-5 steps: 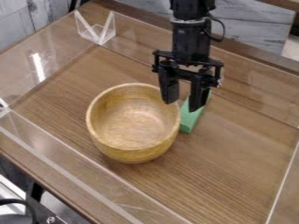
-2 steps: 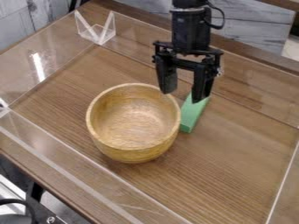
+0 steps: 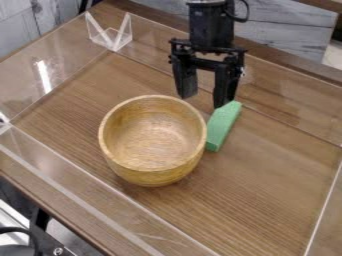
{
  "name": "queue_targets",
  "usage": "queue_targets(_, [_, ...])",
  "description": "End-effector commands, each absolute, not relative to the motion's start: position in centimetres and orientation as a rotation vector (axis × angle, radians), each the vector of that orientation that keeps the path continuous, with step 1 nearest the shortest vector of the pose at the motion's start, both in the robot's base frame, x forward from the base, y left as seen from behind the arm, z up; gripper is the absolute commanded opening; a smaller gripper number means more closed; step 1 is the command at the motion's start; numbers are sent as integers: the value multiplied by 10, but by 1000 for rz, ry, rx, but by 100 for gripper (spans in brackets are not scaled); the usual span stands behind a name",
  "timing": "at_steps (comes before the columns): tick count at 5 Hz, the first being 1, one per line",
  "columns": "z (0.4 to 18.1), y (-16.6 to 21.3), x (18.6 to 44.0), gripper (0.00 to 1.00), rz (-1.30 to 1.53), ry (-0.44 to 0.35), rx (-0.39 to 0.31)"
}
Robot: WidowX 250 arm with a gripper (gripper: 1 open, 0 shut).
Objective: Remove the green block from inside the brown bowl and put it on the table
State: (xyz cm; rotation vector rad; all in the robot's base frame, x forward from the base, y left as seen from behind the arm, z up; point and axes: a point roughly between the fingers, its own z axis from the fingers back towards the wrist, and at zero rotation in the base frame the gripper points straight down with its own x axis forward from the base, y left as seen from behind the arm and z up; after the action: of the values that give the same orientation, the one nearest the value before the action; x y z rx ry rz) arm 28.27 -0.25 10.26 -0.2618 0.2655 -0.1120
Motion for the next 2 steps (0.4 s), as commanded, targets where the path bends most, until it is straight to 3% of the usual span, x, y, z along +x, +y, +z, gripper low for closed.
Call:
queue_targets(1, [136, 3, 291, 100, -137, 139, -247])
queue_targets(2, [138, 4, 293, 100, -142, 122, -248])
